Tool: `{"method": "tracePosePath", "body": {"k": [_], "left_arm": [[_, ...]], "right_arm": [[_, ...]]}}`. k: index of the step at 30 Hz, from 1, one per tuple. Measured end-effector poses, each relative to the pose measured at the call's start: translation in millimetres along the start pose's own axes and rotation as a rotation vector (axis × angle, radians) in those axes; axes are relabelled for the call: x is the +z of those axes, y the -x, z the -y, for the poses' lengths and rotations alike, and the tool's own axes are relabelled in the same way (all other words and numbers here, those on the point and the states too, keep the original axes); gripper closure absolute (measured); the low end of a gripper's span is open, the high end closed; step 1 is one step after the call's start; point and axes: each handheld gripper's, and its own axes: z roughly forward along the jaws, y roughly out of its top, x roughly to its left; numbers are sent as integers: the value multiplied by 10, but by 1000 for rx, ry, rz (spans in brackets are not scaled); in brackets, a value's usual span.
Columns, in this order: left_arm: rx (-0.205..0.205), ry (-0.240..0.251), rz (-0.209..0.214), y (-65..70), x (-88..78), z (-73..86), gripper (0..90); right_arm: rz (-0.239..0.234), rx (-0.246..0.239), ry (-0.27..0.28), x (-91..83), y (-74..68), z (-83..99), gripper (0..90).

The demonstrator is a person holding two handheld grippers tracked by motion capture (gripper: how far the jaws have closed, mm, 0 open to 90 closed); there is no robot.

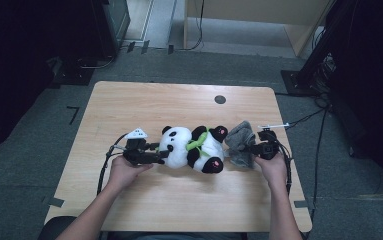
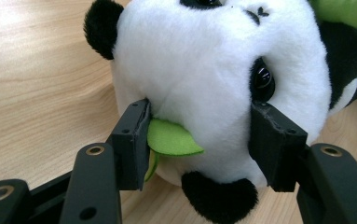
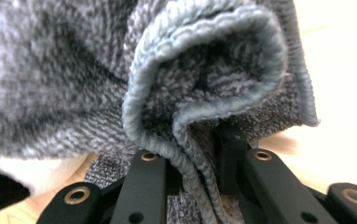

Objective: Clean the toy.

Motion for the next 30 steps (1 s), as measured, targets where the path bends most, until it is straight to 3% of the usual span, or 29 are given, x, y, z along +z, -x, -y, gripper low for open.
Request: {"method": "tracePosePath", "body": {"k": [4, 6, 10, 15, 16, 17, 19, 23, 27, 30], "left_arm": [[2, -1, -1, 2, 0, -2, 438], [-1, 0, 1, -1, 2, -1, 438], [-2, 0, 3, -4, 2, -1, 438], [2, 0, 1, -1, 0, 0, 438], [8, 0, 0, 2, -1, 2, 438], [16, 2, -2, 8, -4, 3, 438], [19, 7, -5, 19, -4, 5, 439], [22, 10, -6, 18, -6, 8, 438], [31, 13, -4, 28, -20, 14, 428], [37, 14, 6, 26, -28, 23, 417]], "right_arm": [[6, 39, 86, -206, 58, -12, 777], [-9, 29, 115, -274, 31, -24, 777], [-32, -36, 152, -396, -167, -81, 777], [-100, -122, 203, -559, -520, -182, 777], [-116, -147, 204, -595, -652, -214, 779], [-116, -147, 204, -595, -652, -214, 779], [-146, -169, 195, -617, -827, -255, 780], [-177, -262, 177, -583, -1147, -288, 779], [-213, -340, 133, -440, -1446, -288, 779], [-237, -379, 84, -257, -1574, -278, 779]]}}
